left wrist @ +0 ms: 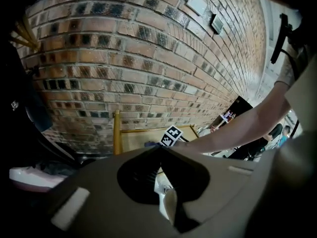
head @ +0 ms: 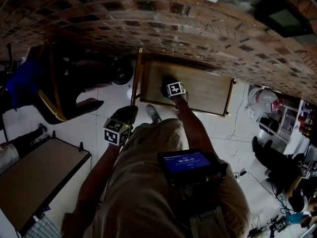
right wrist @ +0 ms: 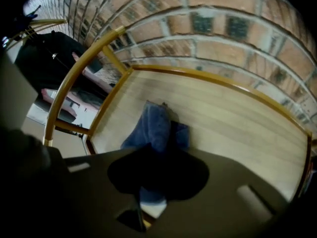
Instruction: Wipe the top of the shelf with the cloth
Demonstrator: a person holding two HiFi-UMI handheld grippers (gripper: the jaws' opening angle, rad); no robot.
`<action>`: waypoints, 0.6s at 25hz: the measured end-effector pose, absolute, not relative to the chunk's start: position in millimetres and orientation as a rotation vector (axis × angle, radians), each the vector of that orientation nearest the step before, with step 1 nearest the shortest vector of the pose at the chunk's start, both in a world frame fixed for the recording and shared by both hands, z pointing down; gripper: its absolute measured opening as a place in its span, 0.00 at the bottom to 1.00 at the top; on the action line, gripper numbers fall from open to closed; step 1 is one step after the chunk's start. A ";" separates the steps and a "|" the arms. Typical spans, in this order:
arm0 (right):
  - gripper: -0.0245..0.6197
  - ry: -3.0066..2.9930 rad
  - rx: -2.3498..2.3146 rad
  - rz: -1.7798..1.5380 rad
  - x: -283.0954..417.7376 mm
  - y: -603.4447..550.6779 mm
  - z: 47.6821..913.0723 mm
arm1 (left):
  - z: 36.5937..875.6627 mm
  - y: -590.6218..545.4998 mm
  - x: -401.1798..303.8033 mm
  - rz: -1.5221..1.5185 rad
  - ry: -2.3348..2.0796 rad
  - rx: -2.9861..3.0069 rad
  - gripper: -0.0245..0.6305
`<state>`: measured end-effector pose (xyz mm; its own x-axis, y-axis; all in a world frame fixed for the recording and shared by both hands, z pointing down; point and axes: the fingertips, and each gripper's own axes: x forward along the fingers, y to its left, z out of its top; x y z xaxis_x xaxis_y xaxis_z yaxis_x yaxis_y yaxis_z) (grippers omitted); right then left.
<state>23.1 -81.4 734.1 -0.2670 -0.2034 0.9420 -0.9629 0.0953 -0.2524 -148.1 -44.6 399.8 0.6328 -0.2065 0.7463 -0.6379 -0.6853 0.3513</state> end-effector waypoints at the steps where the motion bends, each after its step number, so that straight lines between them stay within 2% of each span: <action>1: 0.15 -1.610 1.183 1.248 34.1 -77.3 735.3 | 398.3 -42.7 -140.4 0.940 -0.651 2.250 0.00; 15: 0.15 -1.478 1.322 1.289 194.3 5.6 739.5 | 390.9 -11.6 -42.3 0.991 -0.537 2.315 0.00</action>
<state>194.3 5.6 739.5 -0.1776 -0.2165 0.9600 -0.9805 -0.0443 -0.1914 -42.3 -11.6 390.9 0.6465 -0.1388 0.7502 -0.5524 -0.7634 0.3348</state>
